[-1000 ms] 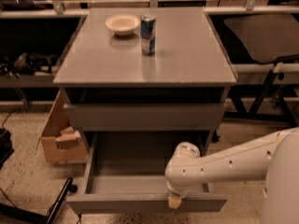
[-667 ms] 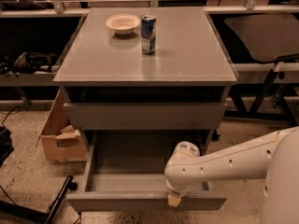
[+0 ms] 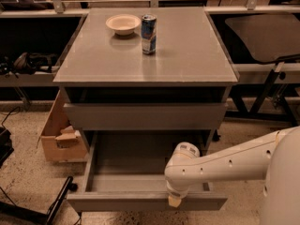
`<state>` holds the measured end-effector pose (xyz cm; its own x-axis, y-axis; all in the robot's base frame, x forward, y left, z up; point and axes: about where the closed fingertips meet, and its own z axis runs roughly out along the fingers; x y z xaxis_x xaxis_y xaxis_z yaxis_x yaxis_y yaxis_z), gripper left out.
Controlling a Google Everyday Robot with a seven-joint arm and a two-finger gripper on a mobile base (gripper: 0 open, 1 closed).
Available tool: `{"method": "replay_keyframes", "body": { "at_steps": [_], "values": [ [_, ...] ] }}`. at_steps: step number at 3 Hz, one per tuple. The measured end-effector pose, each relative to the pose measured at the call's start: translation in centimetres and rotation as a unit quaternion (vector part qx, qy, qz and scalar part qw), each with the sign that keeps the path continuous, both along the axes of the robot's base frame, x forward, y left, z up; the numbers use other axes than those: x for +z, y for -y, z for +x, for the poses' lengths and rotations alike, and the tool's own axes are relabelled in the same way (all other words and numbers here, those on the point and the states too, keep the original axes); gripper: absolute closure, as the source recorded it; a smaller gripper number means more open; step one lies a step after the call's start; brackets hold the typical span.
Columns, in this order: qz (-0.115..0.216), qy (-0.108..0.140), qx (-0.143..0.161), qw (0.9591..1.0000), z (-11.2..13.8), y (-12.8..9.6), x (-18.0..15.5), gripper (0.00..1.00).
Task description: Open middle drawer
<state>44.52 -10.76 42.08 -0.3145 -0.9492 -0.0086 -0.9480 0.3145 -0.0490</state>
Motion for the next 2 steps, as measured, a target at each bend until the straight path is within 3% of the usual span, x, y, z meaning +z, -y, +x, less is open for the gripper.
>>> {"method": "replay_keyframes", "body": {
  "at_steps": [1, 2],
  "values": [
    [0.000, 0.000, 0.000, 1.0000, 0.00, 0.00, 0.00, 0.10],
    [0.000, 0.000, 0.000, 1.0000, 0.00, 0.00, 0.00, 0.00]
  ]
}}
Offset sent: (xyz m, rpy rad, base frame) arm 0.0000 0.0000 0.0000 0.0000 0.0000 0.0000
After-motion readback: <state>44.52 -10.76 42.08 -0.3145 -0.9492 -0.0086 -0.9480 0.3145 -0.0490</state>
